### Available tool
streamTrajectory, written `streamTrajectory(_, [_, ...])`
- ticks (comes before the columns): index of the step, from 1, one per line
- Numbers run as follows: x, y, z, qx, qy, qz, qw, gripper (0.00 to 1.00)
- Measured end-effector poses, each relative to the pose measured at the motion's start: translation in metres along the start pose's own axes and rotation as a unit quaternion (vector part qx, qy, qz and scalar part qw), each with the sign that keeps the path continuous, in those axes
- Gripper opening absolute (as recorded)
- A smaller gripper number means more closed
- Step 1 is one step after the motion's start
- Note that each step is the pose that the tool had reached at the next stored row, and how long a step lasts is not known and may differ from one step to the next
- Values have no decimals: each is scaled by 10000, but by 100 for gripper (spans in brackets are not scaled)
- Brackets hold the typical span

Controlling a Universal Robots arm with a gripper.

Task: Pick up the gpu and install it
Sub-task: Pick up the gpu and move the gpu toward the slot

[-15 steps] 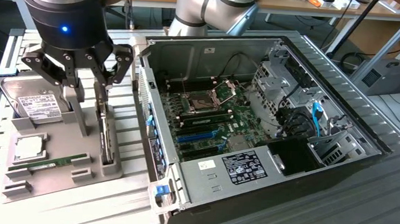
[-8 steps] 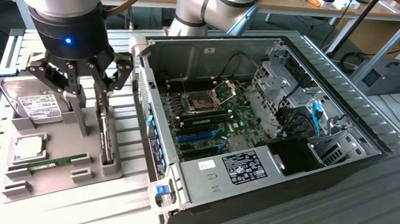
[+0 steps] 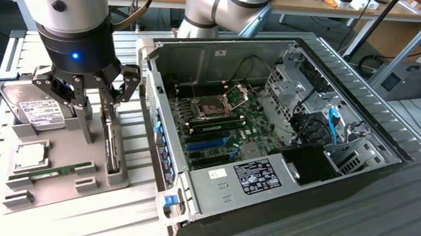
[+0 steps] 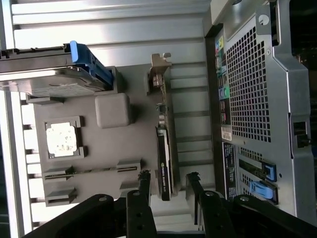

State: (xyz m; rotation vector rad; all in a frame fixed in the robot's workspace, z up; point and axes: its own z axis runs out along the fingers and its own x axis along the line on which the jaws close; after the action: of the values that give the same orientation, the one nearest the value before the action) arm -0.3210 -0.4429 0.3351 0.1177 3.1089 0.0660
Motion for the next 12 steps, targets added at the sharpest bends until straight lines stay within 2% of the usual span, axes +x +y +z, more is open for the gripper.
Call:
streamTrajectory(8, [0,27,33,-1,-1,0,10000,42])
streamTrajectory(12, [-22,28,93,0,0,0,10000,42])
